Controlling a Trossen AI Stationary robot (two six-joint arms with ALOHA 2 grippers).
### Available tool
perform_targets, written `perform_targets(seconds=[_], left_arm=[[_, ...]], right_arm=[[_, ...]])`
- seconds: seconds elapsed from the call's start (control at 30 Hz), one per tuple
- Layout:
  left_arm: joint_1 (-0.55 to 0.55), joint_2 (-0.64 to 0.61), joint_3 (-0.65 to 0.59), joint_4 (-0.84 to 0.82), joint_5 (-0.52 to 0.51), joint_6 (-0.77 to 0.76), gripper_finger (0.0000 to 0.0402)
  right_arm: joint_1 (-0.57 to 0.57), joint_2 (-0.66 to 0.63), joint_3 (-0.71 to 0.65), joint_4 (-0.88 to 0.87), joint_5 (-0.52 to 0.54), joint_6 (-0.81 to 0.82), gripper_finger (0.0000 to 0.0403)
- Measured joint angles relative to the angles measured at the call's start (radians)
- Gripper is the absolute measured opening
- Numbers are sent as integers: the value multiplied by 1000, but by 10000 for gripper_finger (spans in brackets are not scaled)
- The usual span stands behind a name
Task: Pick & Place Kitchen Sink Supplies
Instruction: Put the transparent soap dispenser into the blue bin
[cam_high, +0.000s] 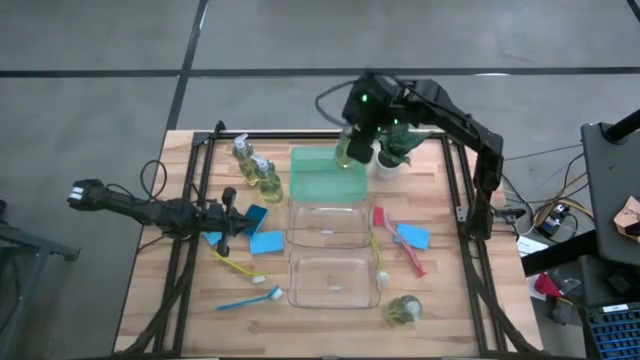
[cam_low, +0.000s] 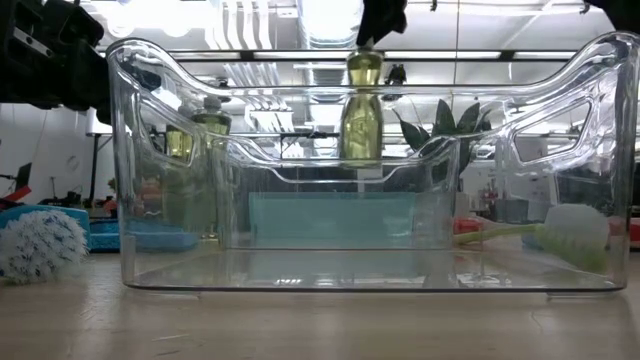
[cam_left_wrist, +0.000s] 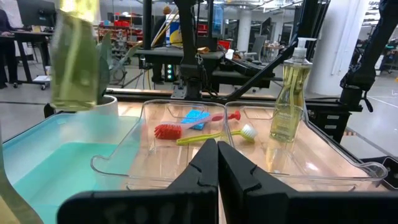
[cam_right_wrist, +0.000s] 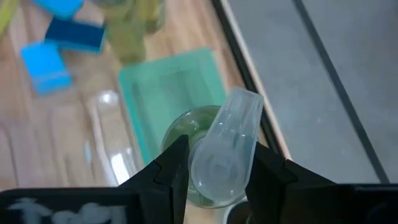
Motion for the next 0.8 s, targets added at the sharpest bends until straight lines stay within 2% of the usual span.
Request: perform_targets(seconds=[0.27, 0.8], left_arm=[[0, 0, 0, -5, 0, 0, 0], [0, 0, 0, -10, 0, 0, 0]], right_arm=[[-109, 35, 0, 6, -111, 66, 114], [-182, 172, 0, -2, -124, 98, 121]])
